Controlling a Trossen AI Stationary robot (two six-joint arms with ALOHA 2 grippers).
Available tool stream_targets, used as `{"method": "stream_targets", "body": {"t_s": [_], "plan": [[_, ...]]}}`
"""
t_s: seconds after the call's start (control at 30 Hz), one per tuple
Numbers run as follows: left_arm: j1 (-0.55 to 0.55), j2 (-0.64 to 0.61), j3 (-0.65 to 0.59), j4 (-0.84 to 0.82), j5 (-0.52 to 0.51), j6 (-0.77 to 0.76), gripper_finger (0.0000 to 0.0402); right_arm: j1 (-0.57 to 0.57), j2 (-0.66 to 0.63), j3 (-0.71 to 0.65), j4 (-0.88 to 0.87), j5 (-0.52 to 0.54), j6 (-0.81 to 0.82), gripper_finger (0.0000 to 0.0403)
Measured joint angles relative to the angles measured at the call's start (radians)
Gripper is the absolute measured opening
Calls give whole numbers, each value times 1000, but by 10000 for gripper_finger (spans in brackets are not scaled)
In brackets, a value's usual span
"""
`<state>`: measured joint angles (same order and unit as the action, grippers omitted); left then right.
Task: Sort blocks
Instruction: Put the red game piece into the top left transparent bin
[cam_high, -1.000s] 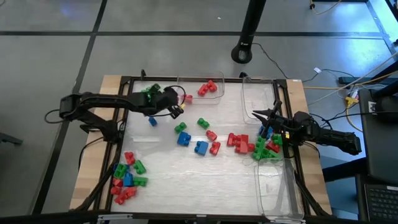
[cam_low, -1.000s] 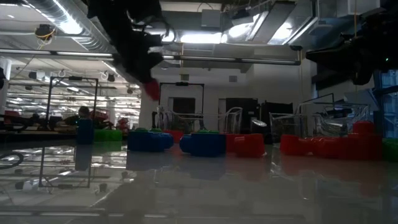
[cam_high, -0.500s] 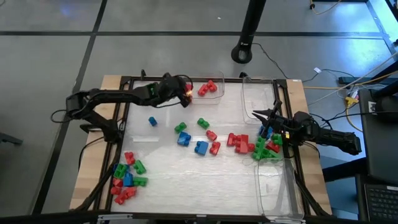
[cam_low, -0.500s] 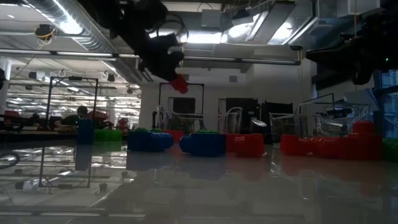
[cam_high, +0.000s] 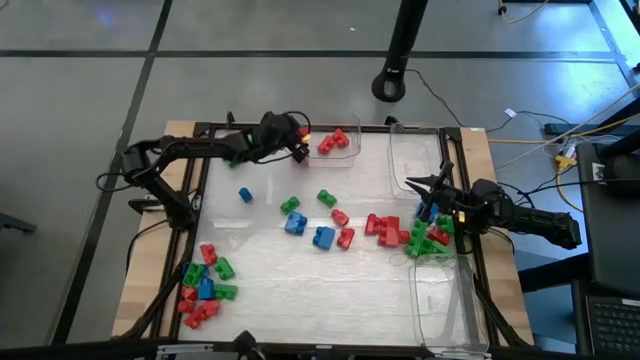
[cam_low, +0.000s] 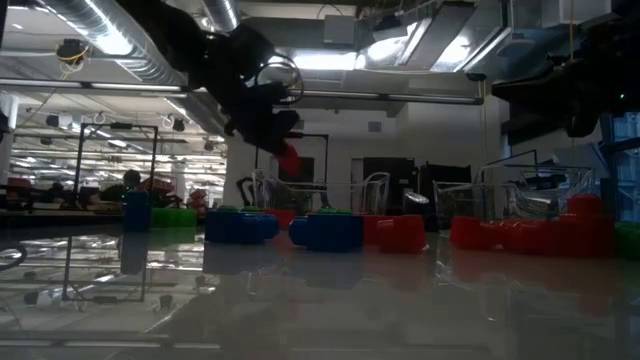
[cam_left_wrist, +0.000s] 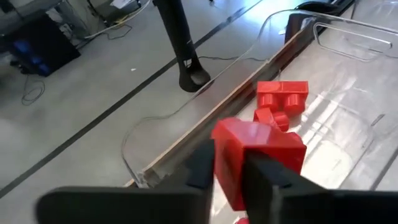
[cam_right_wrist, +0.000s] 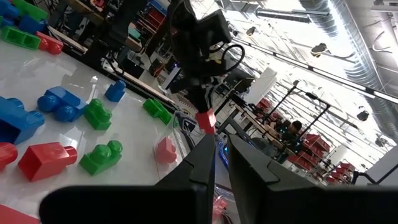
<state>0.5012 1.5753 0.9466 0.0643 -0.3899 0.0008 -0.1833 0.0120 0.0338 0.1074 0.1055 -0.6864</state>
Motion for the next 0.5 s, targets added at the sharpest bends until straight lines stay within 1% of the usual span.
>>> {"method": "stream_targets", "body": {"t_s": [0.13, 0.23, 0.33, 0.4, 0.5], "plan": [[9, -9, 0, -12, 46, -9, 132, 0, 0, 0, -3, 0, 2, 44], [1, -39, 0, -51, 77, 2, 161, 0, 0, 0, -6, -18, 25, 44], [-23, -78, 0, -72, 80, 30, 174, 0, 0, 0, -5, -54, 61, 44], [-46, -109, -17, -43, 82, 56, 177, 0, 0, 0, -5, -56, 75, 44], [-81, -170, -128, 80, 86, 71, 176, 0, 4, 0, -14, -79, 80, 47]]}}
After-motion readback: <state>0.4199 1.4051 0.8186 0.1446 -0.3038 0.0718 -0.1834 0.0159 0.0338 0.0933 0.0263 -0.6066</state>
